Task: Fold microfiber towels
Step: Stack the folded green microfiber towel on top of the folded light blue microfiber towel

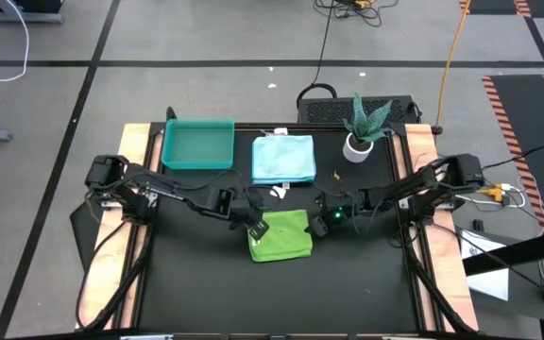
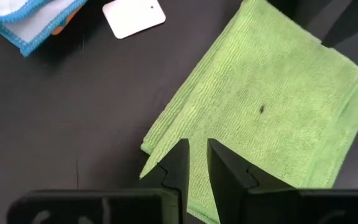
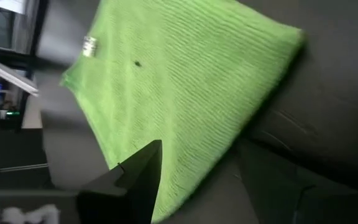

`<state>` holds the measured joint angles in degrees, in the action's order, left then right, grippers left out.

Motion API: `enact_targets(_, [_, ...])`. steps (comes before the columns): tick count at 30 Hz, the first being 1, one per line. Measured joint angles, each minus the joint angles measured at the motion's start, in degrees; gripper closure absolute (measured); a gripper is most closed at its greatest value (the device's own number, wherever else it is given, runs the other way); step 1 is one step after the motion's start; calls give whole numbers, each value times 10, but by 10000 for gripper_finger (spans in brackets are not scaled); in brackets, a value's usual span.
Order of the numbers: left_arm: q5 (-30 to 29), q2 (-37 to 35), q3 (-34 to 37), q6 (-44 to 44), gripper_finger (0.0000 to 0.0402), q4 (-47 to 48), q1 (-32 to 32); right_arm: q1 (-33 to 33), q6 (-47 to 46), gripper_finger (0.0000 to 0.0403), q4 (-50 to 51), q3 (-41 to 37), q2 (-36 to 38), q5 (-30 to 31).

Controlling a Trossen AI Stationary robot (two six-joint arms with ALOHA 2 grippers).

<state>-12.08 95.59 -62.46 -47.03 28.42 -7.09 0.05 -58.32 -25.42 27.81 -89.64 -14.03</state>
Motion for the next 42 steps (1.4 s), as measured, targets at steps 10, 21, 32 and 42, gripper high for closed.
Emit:
enact_targets(10, [1,0,0,-9,344,27,0,-6,-11,202,-103,2,-56,-11])
enact_targets(21, [154,0,55,-164,344,56,10,-6,-10,202,-102,2,-55,-11])
enact_targets(32, [212,0,127,-200,344,-104,15,-6,-8,202,-102,1,-56,-15])
enact_targets(42, [261,-9,127,-96,331,-104,64,-9,1,202,-102,0,-53,-28])
